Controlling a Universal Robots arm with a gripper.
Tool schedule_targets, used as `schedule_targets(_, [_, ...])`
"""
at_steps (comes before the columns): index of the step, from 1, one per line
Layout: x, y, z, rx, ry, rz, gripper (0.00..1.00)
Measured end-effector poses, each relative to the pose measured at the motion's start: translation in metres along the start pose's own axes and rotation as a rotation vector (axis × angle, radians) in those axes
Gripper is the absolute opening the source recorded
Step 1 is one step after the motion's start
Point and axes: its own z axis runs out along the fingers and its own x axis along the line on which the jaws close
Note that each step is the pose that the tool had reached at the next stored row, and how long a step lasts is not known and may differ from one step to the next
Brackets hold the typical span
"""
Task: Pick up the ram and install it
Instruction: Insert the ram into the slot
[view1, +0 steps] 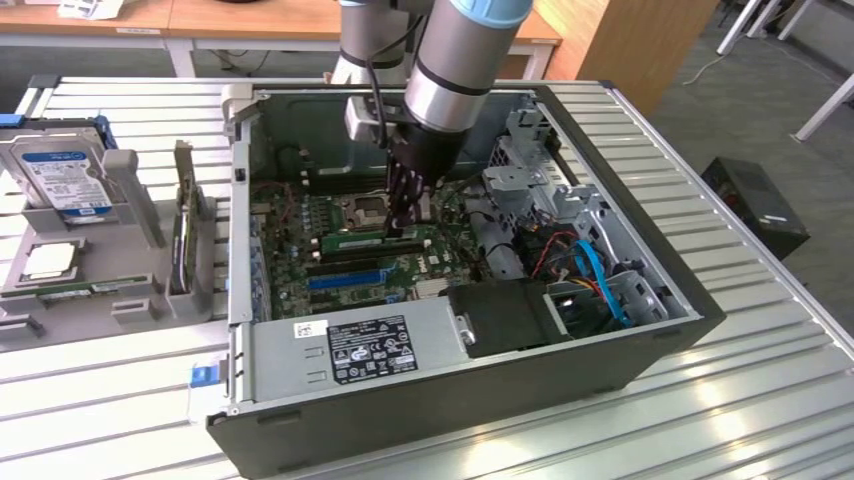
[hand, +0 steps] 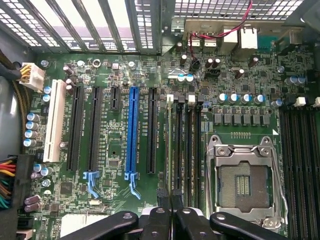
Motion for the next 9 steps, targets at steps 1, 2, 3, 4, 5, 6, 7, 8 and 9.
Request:
schedule_targets(1, [0.0,0.0,0.0003,0.0,0.0,0.0,0.12])
schedule_targets(2, [0.0,0.0,0.0004,0.0,0.0002,0.0,0.12])
schedule_targets(3, [0.0,0.0,0.0005,-0.0001,0.0003,0.0,0.12])
schedule_targets(4, [0.0,-0.0001,0.0009,0.0,0.0001,0.0,0.12])
schedule_targets(5, [0.0,-0.0001,0.0009,0.0,0.0001,0.0,0.12])
schedule_targets(6, [0.0,-0.0001,0.0009,0.0,0.0002,0.0,0.12])
schedule_targets(7, [0.0,-0.0001,0.0011,0.0,0.0002,0.0,0.12])
schedule_targets(8, [-0.0001,-0.0002,0.0015,0.0001,-0.0002,0.0,0.12])
schedule_targets(9, [-0.0001,-0.0002,0.0016,0.0,0.0,0.0,0.12])
